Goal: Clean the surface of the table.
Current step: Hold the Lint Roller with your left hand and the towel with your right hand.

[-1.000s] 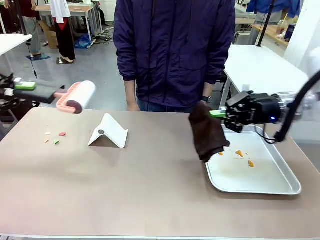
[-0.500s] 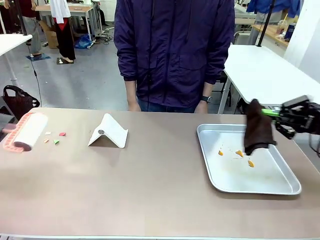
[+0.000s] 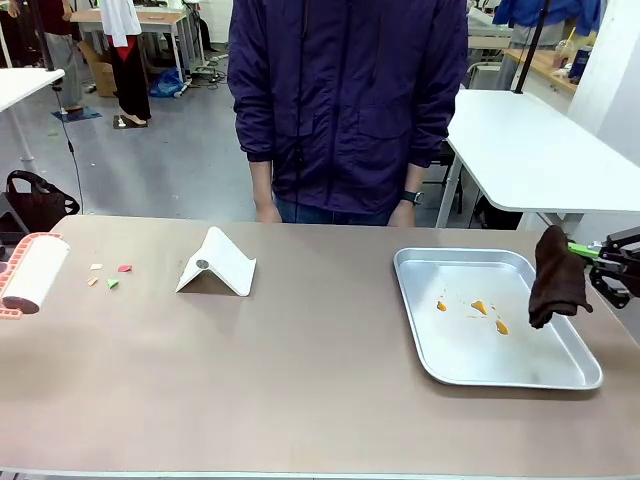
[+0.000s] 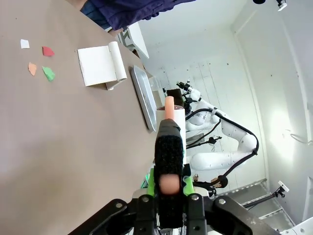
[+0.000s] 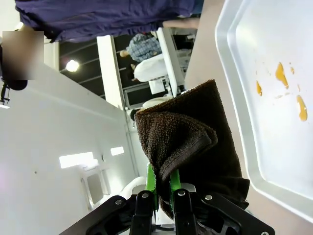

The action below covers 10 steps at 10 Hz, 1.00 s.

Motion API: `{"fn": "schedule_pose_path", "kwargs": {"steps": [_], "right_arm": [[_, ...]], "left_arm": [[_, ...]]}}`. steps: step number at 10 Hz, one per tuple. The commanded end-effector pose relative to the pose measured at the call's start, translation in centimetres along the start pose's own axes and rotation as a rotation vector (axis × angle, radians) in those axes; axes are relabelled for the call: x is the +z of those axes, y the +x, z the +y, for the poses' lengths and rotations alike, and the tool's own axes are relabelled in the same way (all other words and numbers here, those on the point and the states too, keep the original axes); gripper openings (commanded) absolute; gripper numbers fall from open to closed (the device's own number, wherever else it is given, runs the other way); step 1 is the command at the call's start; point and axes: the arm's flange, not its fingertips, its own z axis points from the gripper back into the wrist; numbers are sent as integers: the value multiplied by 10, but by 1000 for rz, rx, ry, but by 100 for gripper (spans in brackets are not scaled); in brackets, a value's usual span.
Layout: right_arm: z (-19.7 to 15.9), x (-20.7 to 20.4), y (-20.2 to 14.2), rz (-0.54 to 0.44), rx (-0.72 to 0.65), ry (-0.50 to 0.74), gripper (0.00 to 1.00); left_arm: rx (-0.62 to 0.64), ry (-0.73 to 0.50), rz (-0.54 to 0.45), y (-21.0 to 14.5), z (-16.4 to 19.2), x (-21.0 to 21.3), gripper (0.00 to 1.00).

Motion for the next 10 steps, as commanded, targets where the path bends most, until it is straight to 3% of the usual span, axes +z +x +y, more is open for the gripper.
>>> {"fn": "schedule_pose_path", "kwargs": {"steps": [1,10], "right_arm": [[4,1,-3,14,-3,-2,0],[4,1,-3,14,-3,-2,0]], "left_arm": [[-1,4,-1,-1,-2,2,4],[-1,4,-1,-1,-2,2,4]]}}
